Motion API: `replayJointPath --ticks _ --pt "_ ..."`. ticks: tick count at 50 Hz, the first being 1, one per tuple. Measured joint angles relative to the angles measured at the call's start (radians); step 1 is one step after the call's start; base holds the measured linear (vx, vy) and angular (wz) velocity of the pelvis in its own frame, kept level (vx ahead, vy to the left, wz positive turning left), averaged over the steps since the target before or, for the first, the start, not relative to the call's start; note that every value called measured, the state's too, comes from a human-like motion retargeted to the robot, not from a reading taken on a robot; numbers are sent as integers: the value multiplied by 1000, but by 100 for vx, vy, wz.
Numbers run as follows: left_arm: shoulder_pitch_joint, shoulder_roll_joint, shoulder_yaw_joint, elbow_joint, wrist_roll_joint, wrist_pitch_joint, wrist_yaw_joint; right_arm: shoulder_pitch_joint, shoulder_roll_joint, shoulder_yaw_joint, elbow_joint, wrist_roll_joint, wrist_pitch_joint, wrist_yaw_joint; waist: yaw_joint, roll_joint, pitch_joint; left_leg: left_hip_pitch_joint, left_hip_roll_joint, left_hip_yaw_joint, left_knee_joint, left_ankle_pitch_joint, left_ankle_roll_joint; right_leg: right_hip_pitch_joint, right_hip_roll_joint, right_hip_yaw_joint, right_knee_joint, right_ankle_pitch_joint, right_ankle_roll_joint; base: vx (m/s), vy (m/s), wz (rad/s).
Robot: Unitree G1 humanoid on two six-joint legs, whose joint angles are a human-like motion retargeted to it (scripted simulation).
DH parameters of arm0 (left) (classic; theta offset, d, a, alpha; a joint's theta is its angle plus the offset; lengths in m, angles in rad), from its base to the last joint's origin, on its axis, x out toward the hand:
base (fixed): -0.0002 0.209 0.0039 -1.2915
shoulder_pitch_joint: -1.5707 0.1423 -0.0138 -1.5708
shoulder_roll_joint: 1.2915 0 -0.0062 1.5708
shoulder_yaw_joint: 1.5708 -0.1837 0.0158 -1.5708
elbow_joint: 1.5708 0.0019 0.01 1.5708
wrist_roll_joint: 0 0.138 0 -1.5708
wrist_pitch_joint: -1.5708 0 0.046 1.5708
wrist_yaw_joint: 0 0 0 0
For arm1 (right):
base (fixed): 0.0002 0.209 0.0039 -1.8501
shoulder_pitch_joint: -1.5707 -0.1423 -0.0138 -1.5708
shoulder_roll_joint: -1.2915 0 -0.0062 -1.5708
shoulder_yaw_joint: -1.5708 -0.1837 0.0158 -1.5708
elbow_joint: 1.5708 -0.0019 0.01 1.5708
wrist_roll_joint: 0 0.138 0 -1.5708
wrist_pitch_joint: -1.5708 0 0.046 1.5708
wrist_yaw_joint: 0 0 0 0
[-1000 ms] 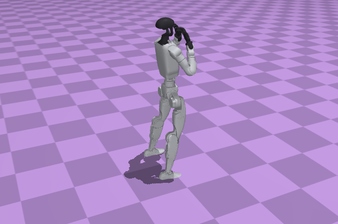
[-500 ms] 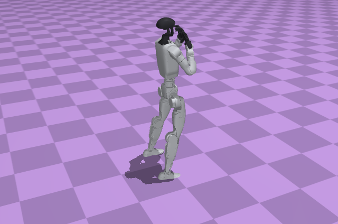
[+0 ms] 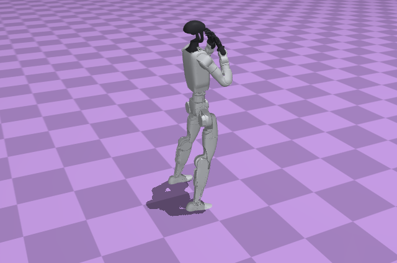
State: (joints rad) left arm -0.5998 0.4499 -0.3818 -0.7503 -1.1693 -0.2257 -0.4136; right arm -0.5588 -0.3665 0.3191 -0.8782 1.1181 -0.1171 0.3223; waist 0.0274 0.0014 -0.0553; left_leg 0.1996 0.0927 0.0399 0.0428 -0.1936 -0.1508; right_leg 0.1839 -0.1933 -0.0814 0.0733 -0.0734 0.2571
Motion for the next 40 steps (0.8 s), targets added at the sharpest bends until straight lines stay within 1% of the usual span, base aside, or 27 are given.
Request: replayJointPath --ticks 5,11,13,15,17,18,19,20,22,25,28,30,32,35,37,38,40 --pt "-24 5 7 -1 -12 14 -6 -17 8 5 8 33 5 3 -1 -2 0 0 0 -1 0 0 0 1 0 -1 0 0 0 0 0 0" --pt "-11 6 23 68 32 22 24 -5 -36 22 45 -53 26 -1 8 0 5 5 -1 1 0 0 0 4 -1 0 3 -1 1 0 0 0" --pt "8 13 34 89 60 41 19 15 -65 15 64 -88 42 6 13 -1 26 11 -2 1 0 -2 5 8 -2 1 5 -4 -3 0 0 0" --pt "93 40 46 65 80 70 -9 91 -96 -3 63 -119 66 28 18 -3 13 10 -2 6 -8 1 6 7 -1 4 -9 4 -5 0 0 0" --pt "130 66 69 70 89 98 -69 125 -131 -33 76 -134 89 74 15 0 36 8 -1 4 0 -2 5 4 -2 4 3 -1 -3 0 0 0" --pt "195 88 77 35 86 106 -98 180 -145 -49 58 -132 99 100 15 0 20 3 -1 6 -5 2 3 0 -1 5 -6 6 -2 0 0 0" --pt "230 103 89 22 77 110 -127 211 -158 -65 48 -118 105 127 13 3 18 -1 -1 6 -3 2 -1 -4 0 5 -4 6 1 0 0 0" --pt "251 115 102 19 66 111 -156 229 -169 -80 44 -98 110 155 9 7 24 -4 0 4 3 1 -5 -8 0 5 4 3 5 0 0 0" --pt "310 133 119 -15 33 91 -157 283 -180 -102 8 -28 102 168 9 10 25 -10 3 6 3 2 -8 -13 3 6 2 6 5 0 0 0" --pt "362 143 148 -49 -25 49 -111 333 -175 -112 -21 87 80 147 8 12 23 -16 5 7 2 5 -10 -20 5 7 0 10 5 0 0 0" --pt "359 140 163 -30 -68 28 -95 338 -157 -95 -3 152 76 141 9 10 24 -18 2 6 0 8 -9 -21 3 7 -2 10 5 0 0 0" --pt "352 141 164 6 -83 27 -97 334 -151 -86 22 152 82 143 12 10 24 -18 1 6 -2 9 -9 -22 2 6 -3 11 5 0 0 0" --pt "355 150 162 54 -76 33 -92 335 -158 -87 55 107 86 135 17 10 24 -19 2 7 -3 10 -9 -23 2 7 -4 12 5 0 0 0" --pt "384 180 166 109 -21 56 -84 350 -190 -105 101 -21 94 114 23 12 25 -20 4 9 -5 12 -10 -25 5 8 -5 15 5 0 0 0" --pt "419 202 172 113 24 76 -108 378 -215 -123 107 -80 103 130 26 14 26 -23 7 10 -4 12 -11 -28 8 9 -6 16 5 0 0 0" --pt "441 210 175 107 37 82 -127 399 -223 -131 102 -79 105 147 28 15 25 -25 8 10 -3 11 -11 -30 9 9 -6 17 5 0 0 0" --pt "485 216 177 84 32 92 -169 446 -224 -141 80 -9 111 189 31 18 27 -28 10 11 -2 10 -15 -32 12 10 -7 18 5 0 0 0"
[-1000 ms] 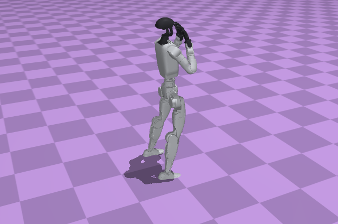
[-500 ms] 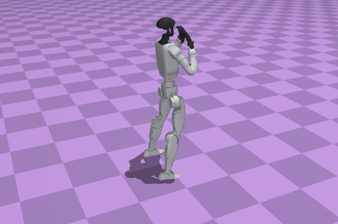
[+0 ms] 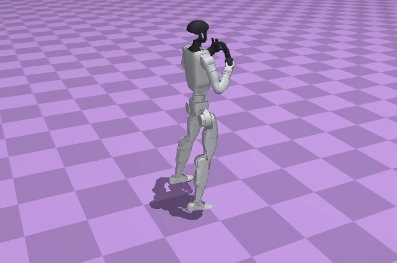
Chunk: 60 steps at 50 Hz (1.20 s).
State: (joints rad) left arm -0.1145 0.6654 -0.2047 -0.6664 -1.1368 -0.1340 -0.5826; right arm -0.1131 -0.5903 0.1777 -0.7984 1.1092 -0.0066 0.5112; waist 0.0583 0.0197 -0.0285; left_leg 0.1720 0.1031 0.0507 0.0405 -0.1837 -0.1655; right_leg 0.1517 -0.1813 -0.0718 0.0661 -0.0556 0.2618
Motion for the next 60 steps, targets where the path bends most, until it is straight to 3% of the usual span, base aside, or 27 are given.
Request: replayJointPath --ticks 5,15,20,27,35,42,49,55,60 --pt "97 -58 3 -46 -44 -24 -20 113 51 -18 -75 226 -8 51 7 4 4 -5 4 0 3 -3 -5 -3 4 0 -1 1 0 0 0 0" --pt "30 -230 -23 -61 -146 -56 65 76 188 39 -84 179 -42 -41 24 9 0 1 4 -4 5 -4 -3 6 5 -4 0 0 0 0 0 0" --pt "-3 -206 7 -83 -232 -47 11 24 248 71 -65 208 -31 -24 4 3 -12 3 0 -9 5 -4 2 10 0 -8 -1 -3 0 0 0 0" --pt "-29 -141 -5 -58 -83 -5 4 19 142 53 -31 69 12 -1 15 3 16 13 -6 -13 2 -4 8 21 -6 -11 0 -6 0 0 0 0" --pt "-36 -144 10 -85 -211 -73 40 -6 167 27 -68 168 -49 -43 12 -3 -20 0 9 -8 6 -1 -6 10 10 -9 -5 2 0 0 0 0" --pt "-100 -125 -42 -50 -150 -42 38 -26 133 20 -49 77 -31 -51 27 -15 5 15 -1 -12 3 -3 5 23 -1 -11 0 -4 0 0 0 0" --pt "-158 -134 -59 -82 -217 -93 51 -9 135 -48 -91 91 -63 -71 58 -17 -24 1 17 -4 7 -1 -10 8 18 -5 -5 8 0 0 0 0" --pt "-160 -105 -81 -86 -181 -102 70 4 189 44 -83 207 -54 -57 44 -30 -26 -2 18 0 7 -2 -5 -15 18 0 27 -2 0 0 0 0" --pt "-159 -132 -61 -96 -204 -115 70 32 198 24 -86 177 -58 -68 39 -32 -29 -2 18 -1 6 0 -10 2 19 -1 -7 9 0 0 0 0"
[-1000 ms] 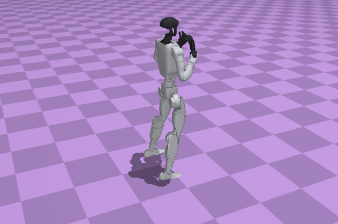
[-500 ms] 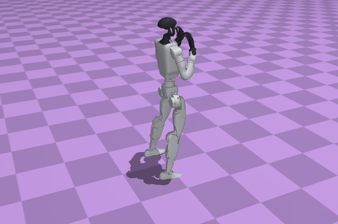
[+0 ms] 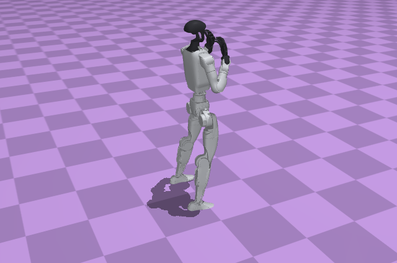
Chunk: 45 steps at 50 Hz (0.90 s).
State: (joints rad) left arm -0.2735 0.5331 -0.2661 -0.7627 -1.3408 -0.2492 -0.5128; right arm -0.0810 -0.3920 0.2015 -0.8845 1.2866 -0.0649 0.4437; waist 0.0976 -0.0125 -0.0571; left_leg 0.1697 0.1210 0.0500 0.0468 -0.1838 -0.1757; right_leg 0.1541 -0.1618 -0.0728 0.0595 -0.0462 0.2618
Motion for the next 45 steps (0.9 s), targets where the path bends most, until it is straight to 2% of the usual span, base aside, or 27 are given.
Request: replayJointPath --ticks 4,7,10,15,20,26,28,35,37,42,45 --pt "27 29 -38 48 65 38 5 27 -35 2 23 -70 22 -6 -1 0 23 11 -9 -1 -4 -1 9 9 -10 -1 3 -5 0 0 0 0" --pt "58 37 -68 84 60 59 -12 59 -38 33 51 -40 43 15 -7 0 37 17 -15 -2 -7 -1 12 14 -16 -1 4 -8 0 0 0 0" --pt "87 37 -83 119 37 74 -39 101 -23 52 92 5 60 42 -9 0 36 18 -13 1 -7 -1 10 13 -15 1 4 -7 0 0 0 0" --pt "119 60 -88 155 117 96 -49 146 -37 35 140 -59 74 64 -12 0 26 19 -10 7 -5 -2 8 11 -11 6 5 -7 0 0 0 0" --pt "156 51 -26 85 42 78 -37 149 -54 -5 63 24 62 57 -23 1 7 21 -6 14 -2 -4 9 9 -7 14 6 -5 0 0 0 0" --pt "127 60 84 38 -98 72 -103 123 -71 -53 62 174 69 105 -24 10 -6 27 4 23 5 -7 2 11 5 23 7 -2 0 0 0 0" --pt "117 85 84 61 -72 76 -108 116 -91 -46 96 139 75 114 -22 13 -4 28 8 26 6 -8 0 10 9 26 8 -1 0 0 0 0" --pt "152 160 -22 168 140 129 -69 122 -172 -10 203 -189 97 101 -15 20 24 25 16 33 6 -2 -1 2 18 31 10 4 0 0 0 0" --pt "186 142 -19 154 87 130 -102 144 -161 -24 173 -148 91 117 -14 20 27 19 17 32 5 0 -2 -3 19 32 8 7 0 0 0 0" --pt "266 63 77 61 -179 95 -169 183 -93 -94 35 129 46 130 -15 15 23 3 17 31 3 6 -5 -17 20 32 2 15 0 0 0 0" --pt "281 46 114 46 -237 95 -183 184 -72 -109 21 225 44 139 -14 12 24 -1 16 30 1 9 -5 -20 19 32 -1 16 0 0 0 0"
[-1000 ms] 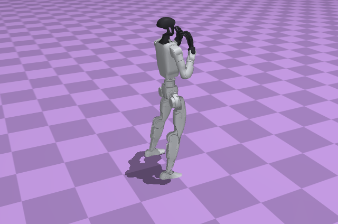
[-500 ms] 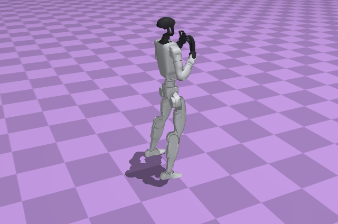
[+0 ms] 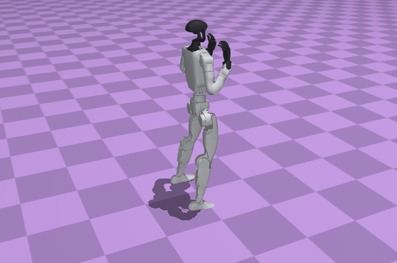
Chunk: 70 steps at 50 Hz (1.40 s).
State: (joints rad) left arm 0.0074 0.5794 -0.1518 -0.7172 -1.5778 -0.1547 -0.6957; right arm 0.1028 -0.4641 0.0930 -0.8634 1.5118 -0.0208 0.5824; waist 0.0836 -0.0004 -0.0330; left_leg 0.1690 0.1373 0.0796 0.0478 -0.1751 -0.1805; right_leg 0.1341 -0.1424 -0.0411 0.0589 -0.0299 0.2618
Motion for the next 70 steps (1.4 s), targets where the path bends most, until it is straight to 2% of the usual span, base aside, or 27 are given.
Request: replayJointPath --ticks 3,8,11,13,17,20,22,26,30,33,37,40,43,48,50,55,57,60,65,70 --pt "0 12 -20 36 105 12 37 1 -13 29 63 -56 20 -8 5 -1 8 2 -2 0 -2 1 3 1 -2 0 0 -1 0 0 0 0" --pt "-31 52 -86 126 451 40 122 -17 -81 60 167 -416 44 -31 15 1 22 9 2 0 -4 1 2 7 1 -2 2 -3 0 0 0 0" --pt "-48 39 -86 119 472 54 119 -19 -102 21 131 -546 50 -25 20 2 24 11 3 -2 -4 0 3 10 3 -4 3 -4 0 0 0 0" --pt "-58 21 -63 90 409 41 109 -17 -97 -22 88 -537 39 -31 23 4 20 10 4 -4 -3 0 2 11 4 -6 2 -4 0 0 0 0" --pt "-89 6 -15 25 284 2 98 -30 -61 -70 28 -365 11 -43 25 5 8 9 4 -10 0 -2 0 15 3 -12 2 -5 0 0 0 0" --pt "-108 27 -27 21 279 -7 104 -46 -45 -43 27 -258 8 -37 25 5 4 11 3 -13 2 -4 1 20 2 -15 3 -8 0 0 0 0" --pt "-114 51 -70 49 331 3 122 -50 -53 -8 49 -281 14 -45 27 4 6 15 0 -15 3 -5 3 24 -1 -17 3 -10 0 0 0 0" --pt "-155 118 -197 136 538 56 162 -52 -107 51 120 -546 47 -62 34 1 18 21 -1 -17 4 -5 7 32 -4 -20 7 -15 0 0 0 0" --pt "-221 163 -289 180 671 119 133 -45 -153 68 159 -815 86 -29 43 -4 30 23 -3 -20 5 -4 10 35 -6 -24 10 -17 0 0 0 0" --pt "-230 141 -269 149 570 87 116 -26 -133 48 130 -745 77 -25 47 -7 27 18 -3 -23 6 -3 9 33 -5 -26 8 -15 0 0 0 0" --pt "-212 78 -220 82 284 21 91 -14 -64 28 72 -414 35 -48 45 -10 15 10 -2 -27 6 -2 6 29 -4 -29 3 -11 0 0 0 0" --pt "-196 64 -234 69 164 16 59 -19 -30 56 71 -204 21 -39 41 -11 13 6 -3 -30 5 0 5 27 -5 -30 0 -9 0 0 0 0" --pt "-179 102 -275 115 248 32 89 -21 -50 101 116 -222 26 -55 35 -14 22 5 -3 -30 2 1 7 26 -5 -31 -1 -8 0 0 0 0" --pt "-138 165 -278 149 449 50 164 -2 -123 106 133 -458 41 -80 27 -18 38 3 -1 -29 -2 5 7 22 -3 -31 -1 -7 0 0 0 0" --pt "-108 164 -232 111 418 30 163 19 -129 74 101 -436 36 -75 25 -19 39 0 0 -30 -2 5 5 19 -2 -32 -2 -6 0 0 0 0" --pt "-63 128 -55 -31 221 -44 121 41 -120 -40 -12 -179 -4 -66 19 -25 35 -13 -3 -34 -2 5 -2 11 -5 -35 -5 -2 0 0 0 0" --pt "-56 122 -20 -65 179 -59 117 32 -134 -72 -39 -143 -24 -75 15 -27 34 -17 -4 -36 -2 6 -3 8 -6 -36 -6 -1 0 0 0 0" --pt "-43 118 -33 -81 191 -59 126 19 -167 -81 -47 -182 -38 -91 9 -26 38 -19 -8 -36 -3 6 -2 5 -11 -36 -5 -1 0 0 0 0" --pt "-19 73 -128 -42 244 -31 165 0 -180 11 -14 -242 -27 -118 -2 -23 51 -16 -18 -35 -7 7 4 5 -21 -33 -4 -5 0 0 0 0" --pt "28 -2 -56 -71 208 -73 184 -4 -146 0 -20 -181 -64 -136 -6 -16 28 -26 -15 -30 -6 9 0 -7 -17 -29 -6 0 0 0 0 0"
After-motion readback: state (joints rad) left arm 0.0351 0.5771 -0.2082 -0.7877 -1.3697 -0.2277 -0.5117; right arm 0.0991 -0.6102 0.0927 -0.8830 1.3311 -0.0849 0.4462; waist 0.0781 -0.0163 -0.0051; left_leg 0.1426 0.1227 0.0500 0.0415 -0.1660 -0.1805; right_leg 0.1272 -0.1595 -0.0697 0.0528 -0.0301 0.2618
